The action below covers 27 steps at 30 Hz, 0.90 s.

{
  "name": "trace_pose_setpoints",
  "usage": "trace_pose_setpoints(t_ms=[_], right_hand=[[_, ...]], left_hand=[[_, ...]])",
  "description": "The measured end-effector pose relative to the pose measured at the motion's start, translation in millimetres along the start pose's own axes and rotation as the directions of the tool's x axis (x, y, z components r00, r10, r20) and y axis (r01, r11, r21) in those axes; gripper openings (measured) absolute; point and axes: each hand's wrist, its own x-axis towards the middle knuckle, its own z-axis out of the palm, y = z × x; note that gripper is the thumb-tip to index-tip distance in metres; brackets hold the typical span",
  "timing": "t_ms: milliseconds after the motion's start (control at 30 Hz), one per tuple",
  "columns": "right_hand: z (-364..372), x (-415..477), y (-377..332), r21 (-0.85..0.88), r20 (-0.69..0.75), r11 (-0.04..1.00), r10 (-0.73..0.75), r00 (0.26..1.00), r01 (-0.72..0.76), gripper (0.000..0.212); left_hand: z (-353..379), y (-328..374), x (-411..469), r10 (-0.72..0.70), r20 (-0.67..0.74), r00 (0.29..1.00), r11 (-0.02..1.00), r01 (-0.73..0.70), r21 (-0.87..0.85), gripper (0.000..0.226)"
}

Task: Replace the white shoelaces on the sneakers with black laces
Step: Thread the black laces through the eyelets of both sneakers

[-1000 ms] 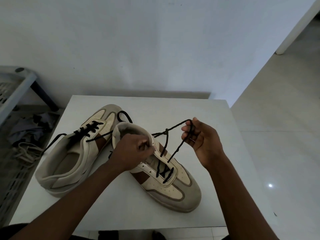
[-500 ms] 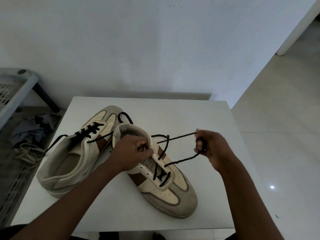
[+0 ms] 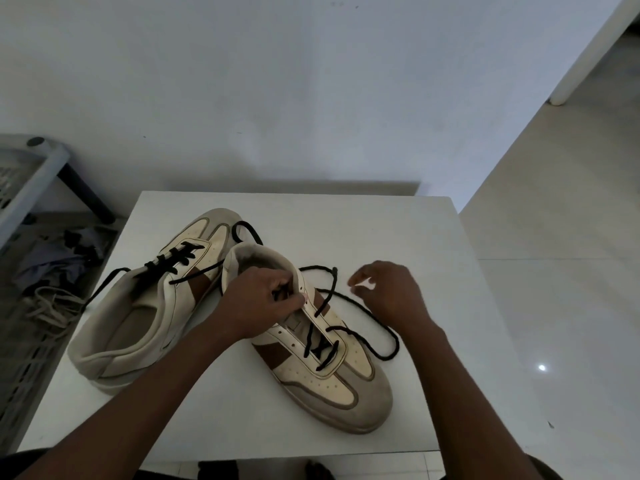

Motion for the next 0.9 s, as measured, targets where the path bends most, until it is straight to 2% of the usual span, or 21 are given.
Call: trace_pose_setpoints(t_ms=[67, 133, 233, 400, 467, 533, 633, 733, 833, 900], right_hand=[[17.9, 4.0, -6.3, -0.057, 0.112, 0.996, -0.067, 0.991, 0.074, 0.027], [36.2, 5.8, -8.3, -0.113, 0.160, 0.984, -0.116, 0.980, 0.135, 0.034], [48.3, 6.3, -6.5, -0.077, 0.095, 0.986, -0.141, 0.985, 0.149, 0.022], [49.0, 3.4, -4.7, -0.203, 0.108, 0.969, -0.124, 0.986, 0.144, 0.010], [40.3, 4.6, -2.6, -0.106, 0.110, 0.992, -0.056, 0.992, 0.068, 0.016], [20.1, 8.9, 2.2, 0.072, 0.116, 0.995, 0.067, 0.991, -0.076, 0.021], [-14.7, 9.3, 15.3, 0.273, 0.033, 0.928, 0.255, 0.966, -0.255, 0.020], [-38.1, 7.5, 29.2, 0.364, -0.115, 0.885, 0.352, 0.929, -0.291, 0.020], [-59.7, 5.5, 32.2, 0.616, -0.204, 0.751, 0.446, 0.872, -0.240, 0.023], [-70.2, 5.8, 36.8, 0.648, -0.308, 0.736, 0.490, 0.816, -0.197, 0.017]], left_hand=[[-0.2, -0.5, -0.4, 0.004, -0.003, 1.000, 1.000, -0.004, -0.007, 0.043], [-0.4, -0.5, -0.3, 0.009, -0.010, 1.000, 1.000, -0.009, -0.028, 0.037], [0.5, -0.5, 0.1, 0.021, -0.022, 1.000, 0.999, -0.022, -0.045, 0.039], [-0.5, 3.5, -1.3, 0.037, -0.012, 0.999, 0.998, -0.037, -0.056, 0.039], [-2.1, 4.4, -2.3, 0.047, 0.002, 0.999, 0.998, -0.047, -0.049, 0.037], [-3.2, 3.1, -2.6, 0.052, 0.015, 0.999, 0.998, -0.051, -0.045, 0.040], [-3.9, 0.2, -2.4, 0.053, 0.026, 0.998, 0.998, -0.052, -0.042, 0.036], [-6.1, -1.4, -2.0, 0.043, 0.006, 0.999, 0.998, -0.043, -0.035, 0.037], [-6.3, -2.6, -1.4, 0.060, 0.000, 0.998, 0.998, -0.060, -0.029, 0.041], [-6.3, -3.7, -1.2, 0.066, -0.007, 0.998, 0.997, -0.066, -0.029, 0.040]])
